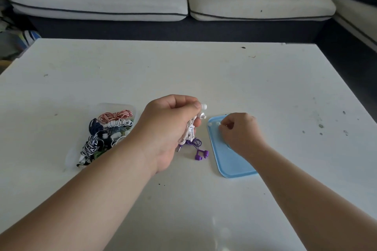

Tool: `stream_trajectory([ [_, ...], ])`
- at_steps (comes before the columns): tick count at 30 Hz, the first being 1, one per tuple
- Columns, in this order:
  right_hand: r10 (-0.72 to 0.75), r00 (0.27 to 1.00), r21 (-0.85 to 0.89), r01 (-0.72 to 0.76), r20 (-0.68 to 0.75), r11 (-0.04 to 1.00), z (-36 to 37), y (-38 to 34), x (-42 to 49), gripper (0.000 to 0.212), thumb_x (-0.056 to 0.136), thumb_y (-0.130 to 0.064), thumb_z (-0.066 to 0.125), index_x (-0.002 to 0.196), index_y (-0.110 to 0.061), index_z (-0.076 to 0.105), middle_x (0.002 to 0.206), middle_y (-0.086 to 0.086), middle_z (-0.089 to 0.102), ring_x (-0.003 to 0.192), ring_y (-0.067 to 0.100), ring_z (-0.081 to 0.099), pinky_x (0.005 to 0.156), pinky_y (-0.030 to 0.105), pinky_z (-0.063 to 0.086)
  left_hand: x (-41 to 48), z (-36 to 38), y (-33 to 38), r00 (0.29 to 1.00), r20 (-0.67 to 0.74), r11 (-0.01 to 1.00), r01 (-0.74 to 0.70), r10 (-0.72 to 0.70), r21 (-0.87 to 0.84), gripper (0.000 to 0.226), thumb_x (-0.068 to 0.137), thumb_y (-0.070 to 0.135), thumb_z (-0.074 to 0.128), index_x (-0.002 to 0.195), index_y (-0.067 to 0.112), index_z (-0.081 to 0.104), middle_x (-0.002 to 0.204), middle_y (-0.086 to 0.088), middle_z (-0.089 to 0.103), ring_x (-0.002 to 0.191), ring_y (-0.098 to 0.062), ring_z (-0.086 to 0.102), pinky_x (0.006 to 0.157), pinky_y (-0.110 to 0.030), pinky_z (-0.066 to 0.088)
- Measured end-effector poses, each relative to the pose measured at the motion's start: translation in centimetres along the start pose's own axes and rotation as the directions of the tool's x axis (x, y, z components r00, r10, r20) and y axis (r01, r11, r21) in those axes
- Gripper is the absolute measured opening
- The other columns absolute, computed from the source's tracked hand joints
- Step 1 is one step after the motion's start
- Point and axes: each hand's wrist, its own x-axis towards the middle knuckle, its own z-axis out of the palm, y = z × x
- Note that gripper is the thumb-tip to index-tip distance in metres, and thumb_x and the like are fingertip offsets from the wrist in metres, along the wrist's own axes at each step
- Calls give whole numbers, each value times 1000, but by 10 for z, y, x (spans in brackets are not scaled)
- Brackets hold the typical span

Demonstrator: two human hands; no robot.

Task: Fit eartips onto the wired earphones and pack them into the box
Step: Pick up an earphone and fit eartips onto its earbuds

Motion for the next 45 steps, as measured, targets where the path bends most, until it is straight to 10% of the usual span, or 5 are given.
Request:
stream_trajectory([
  [11,-46,998,-55,44,-48,998,4,-2,-2,18,84,-7,53,70,-11,64,68,7,65,62,35,63,56,42,55,-4,-9,3,999,14,999,-31,31,-31,4,94,11,73,93,13,76,83,-5,79,75,-15,73,70,-31,57],
  [16,1,995,195,18,-96,981,-27,-27,-14,12,87,-8,62,78,-13,67,70,2,72,58,19,68,55,23,53,-5,-10,5,999,15,998,-40,40,-39,5,93,9,73,97,12,76,81,-3,79,73,-14,74,67,-30,55],
  [20,108,994,584,-75,-22,808,-59,-45,-31,5,87,-5,69,84,-5,72,77,7,77,71,24,77,78,43,64,-5,-6,8,998,20,998,-53,54,-46,6,94,11,73,99,13,76,80,0,79,73,-11,75,58,-25,51],
  [26,178,984,835,-96,-2,541,-92,-46,-41,20,82,4,80,99,0,71,87,18,75,81,33,77,78,37,62,-8,1,10,997,25,994,-73,76,-86,6,94,11,73,99,13,76,80,-1,78,72,-11,74,60,-26,52],
  [45,162,978,892,-189,133,411,-102,-32,-47,16,87,2,75,103,5,74,88,18,75,81,27,75,74,31,62,-6,12,8,996,9,984,-89,92,-154,9,94,2,71,101,6,74,78,-9,76,71,-21,76,71,-33,65],
])
